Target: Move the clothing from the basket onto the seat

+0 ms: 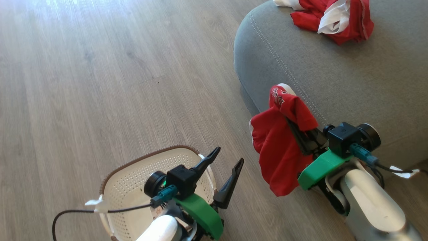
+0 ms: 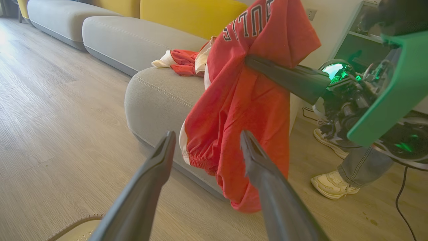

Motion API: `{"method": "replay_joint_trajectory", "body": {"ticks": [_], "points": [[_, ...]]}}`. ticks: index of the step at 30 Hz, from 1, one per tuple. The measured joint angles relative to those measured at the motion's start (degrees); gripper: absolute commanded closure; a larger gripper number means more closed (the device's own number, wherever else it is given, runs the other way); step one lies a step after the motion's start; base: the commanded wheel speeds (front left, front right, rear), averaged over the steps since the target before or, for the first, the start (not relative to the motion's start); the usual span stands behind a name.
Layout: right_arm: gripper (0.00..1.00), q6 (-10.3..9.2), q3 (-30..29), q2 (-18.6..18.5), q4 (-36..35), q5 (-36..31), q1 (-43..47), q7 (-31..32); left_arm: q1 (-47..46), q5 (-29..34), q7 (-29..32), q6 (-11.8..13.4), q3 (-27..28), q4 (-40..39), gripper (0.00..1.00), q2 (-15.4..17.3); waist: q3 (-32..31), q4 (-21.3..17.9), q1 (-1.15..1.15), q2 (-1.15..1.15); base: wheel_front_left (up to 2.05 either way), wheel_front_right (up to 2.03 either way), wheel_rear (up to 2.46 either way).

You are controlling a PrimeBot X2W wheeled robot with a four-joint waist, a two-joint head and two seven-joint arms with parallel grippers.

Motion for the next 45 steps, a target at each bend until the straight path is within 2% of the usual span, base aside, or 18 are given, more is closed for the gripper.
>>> {"method": "replay_joint_trajectory", "body": {"ticks": [12, 19, 22, 28, 33, 39, 45], "points": [[1.00, 0.00, -2.6, 1.3, -1.2, -0.5, 0.0, 0.0, -1.0, 0.0, 0.1, 0.1, -0.4, -0.3, 0.00, 0.2, 2.6, -0.2, 0.00, 0.00, 0.00, 0.00, 0.00], [1.00, 0.00, -8.1, 3.3, -3.1, -1.3, -1.2, 0.0, -5.7, 1.6, 2.2, 1.0, -0.6, -2.6, 0.00, 1.4, 8.9, -0.3, 0.00, 0.00, 0.00, 0.00, 0.00], [1.00, 0.00, -12.3, 5.5, -4.7, -2.3, -5.5, 0.0, -9.5, 3.0, 4.0, 1.1, -0.5, -4.6, 0.00, 2.2, 13.5, -0.3, 0.00, 0.00, 0.00, 0.00, 0.00], [1.00, 0.00, -23.3, 7.1, -6.1, -3.6, -21.3, 0.0, -16.7, 6.3, 6.7, 1.4, 0.1, -7.2, 0.00, 4.6, 24.5, 0.1, 0.02, 0.00, 0.00, 0.00, 0.00], [1.00, 0.00, -33.3, 4.1, -0.9, -5.4, -36.3, 0.0, -19.0, 7.2, 7.2, 1.5, 1.3, -8.0, 0.00, 6.1, 33.1, 1.0, 0.03, 0.00, 0.00, 0.00, 0.00], [1.00, 0.00, -46.3, -2.2, 13.1, -7.3, -54.2, 0.0, -18.5, 7.8, 8.2, 3.3, 2.2, -10.0, 0.00, 8.9, 41.0, 2.5, 0.02, -0.01, 0.00, 0.00, 0.00], [1.00, 0.00, -58.4, -7.7, 23.6, -15.3, -65.5, 0.0, -15.4, 8.1, 9.2, 5.0, 2.4, -13.7, 0.00, 10.9, 47.1, 4.0, 0.00, 0.00, 0.00, 0.00, 0.00]]}}
